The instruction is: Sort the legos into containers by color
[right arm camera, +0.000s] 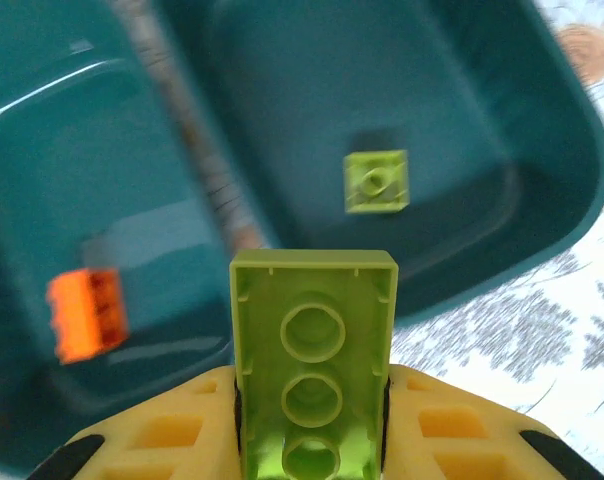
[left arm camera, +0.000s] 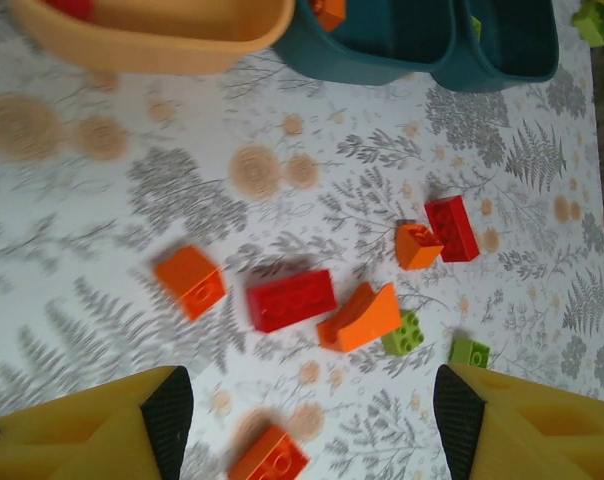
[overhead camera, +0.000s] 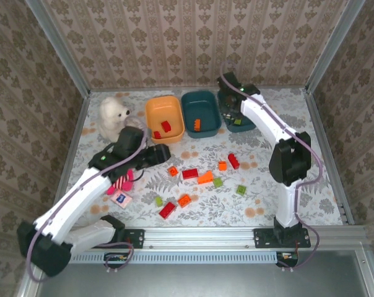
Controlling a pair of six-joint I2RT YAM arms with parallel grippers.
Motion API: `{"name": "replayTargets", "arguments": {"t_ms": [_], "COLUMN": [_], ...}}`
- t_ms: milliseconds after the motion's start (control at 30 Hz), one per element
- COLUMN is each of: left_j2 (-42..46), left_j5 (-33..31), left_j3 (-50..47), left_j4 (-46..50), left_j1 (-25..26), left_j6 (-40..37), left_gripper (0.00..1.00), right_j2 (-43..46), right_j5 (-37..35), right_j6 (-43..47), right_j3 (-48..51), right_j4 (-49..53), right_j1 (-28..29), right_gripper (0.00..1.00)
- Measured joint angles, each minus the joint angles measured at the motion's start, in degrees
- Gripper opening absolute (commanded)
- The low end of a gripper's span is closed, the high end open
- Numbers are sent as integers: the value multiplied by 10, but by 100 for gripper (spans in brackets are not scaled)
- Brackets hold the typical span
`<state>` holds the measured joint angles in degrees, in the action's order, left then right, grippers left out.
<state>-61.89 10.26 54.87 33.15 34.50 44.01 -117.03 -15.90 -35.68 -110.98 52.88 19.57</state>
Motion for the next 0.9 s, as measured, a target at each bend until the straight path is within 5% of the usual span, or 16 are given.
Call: {"name": "replayTargets", "arguments": {"t_ms": [233, 533, 900], "left_j2": [-117, -143, -143], "left_j5": [-4, -5, -6], "left_j3": [56, 78, 78], "left_j4": [-71, -88, -82], "left_j1": [15, 16, 16], "left_j6": [0, 0, -1], "left_gripper": [68, 68, 68], "right_j2": [-128, -213, -231], "right_j5": [12, 14, 34], "right_j6": [19, 25, 28], "right_j3": [-92, -161, -189], "right_j4": [14, 48, 63], "right_j1": [-78, -113, -114], "right_gripper": [19, 22, 54]}}
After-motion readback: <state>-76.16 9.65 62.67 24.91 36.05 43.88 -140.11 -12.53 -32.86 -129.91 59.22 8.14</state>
